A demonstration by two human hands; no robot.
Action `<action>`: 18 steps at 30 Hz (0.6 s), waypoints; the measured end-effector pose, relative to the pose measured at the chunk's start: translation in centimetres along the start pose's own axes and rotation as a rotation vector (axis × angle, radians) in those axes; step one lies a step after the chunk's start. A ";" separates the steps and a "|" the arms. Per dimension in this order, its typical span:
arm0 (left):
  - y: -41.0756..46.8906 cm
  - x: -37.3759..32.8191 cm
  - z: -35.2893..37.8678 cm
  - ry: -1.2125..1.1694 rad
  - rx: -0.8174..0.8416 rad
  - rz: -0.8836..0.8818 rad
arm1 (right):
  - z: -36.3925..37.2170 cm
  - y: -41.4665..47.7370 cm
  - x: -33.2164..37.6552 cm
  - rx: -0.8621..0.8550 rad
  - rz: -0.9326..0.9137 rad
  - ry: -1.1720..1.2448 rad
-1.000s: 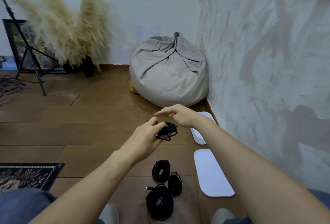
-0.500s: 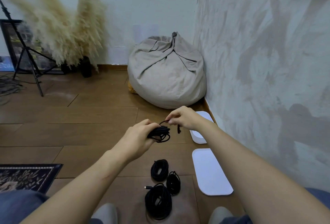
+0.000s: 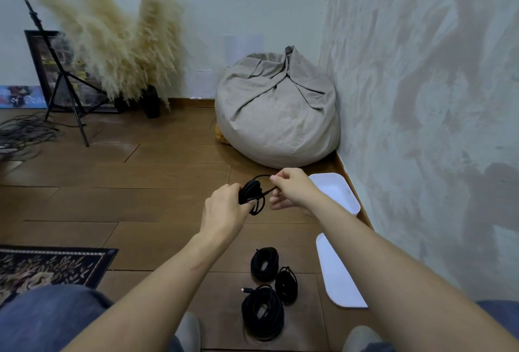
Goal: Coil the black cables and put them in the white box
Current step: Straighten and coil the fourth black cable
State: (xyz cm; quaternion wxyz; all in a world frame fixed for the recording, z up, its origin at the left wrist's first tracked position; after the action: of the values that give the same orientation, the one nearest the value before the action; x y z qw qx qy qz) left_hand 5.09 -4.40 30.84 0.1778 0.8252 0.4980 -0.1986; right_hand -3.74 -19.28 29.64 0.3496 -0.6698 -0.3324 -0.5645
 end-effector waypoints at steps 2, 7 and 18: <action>0.1 0.2 0.2 -0.022 0.026 -0.039 | 0.7 -0.1 -0.4 -0.001 0.003 0.024; 0.3 0.5 0.8 -0.110 0.101 -0.103 | 0.8 0.3 -1.1 0.005 -0.009 0.078; 0.6 -0.1 1.9 -0.230 0.172 -0.120 | 1.6 1.2 -1.8 0.102 -0.014 0.083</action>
State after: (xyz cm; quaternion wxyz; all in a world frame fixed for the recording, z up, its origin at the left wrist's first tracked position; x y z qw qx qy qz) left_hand 5.28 -5.66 29.29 0.1502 0.7780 0.5040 -0.3437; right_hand -2.16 -18.66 27.53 0.3928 -0.6248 -0.3507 -0.5764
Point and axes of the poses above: each hand's wrist, its own y-axis towards the middle knuckle, its own z-axis out of the palm, x = y × z, the point moved 9 cm from there along y, towards the middle knuckle, and after that the axes turned 12 degrees about -z, right-handed, at the moved point
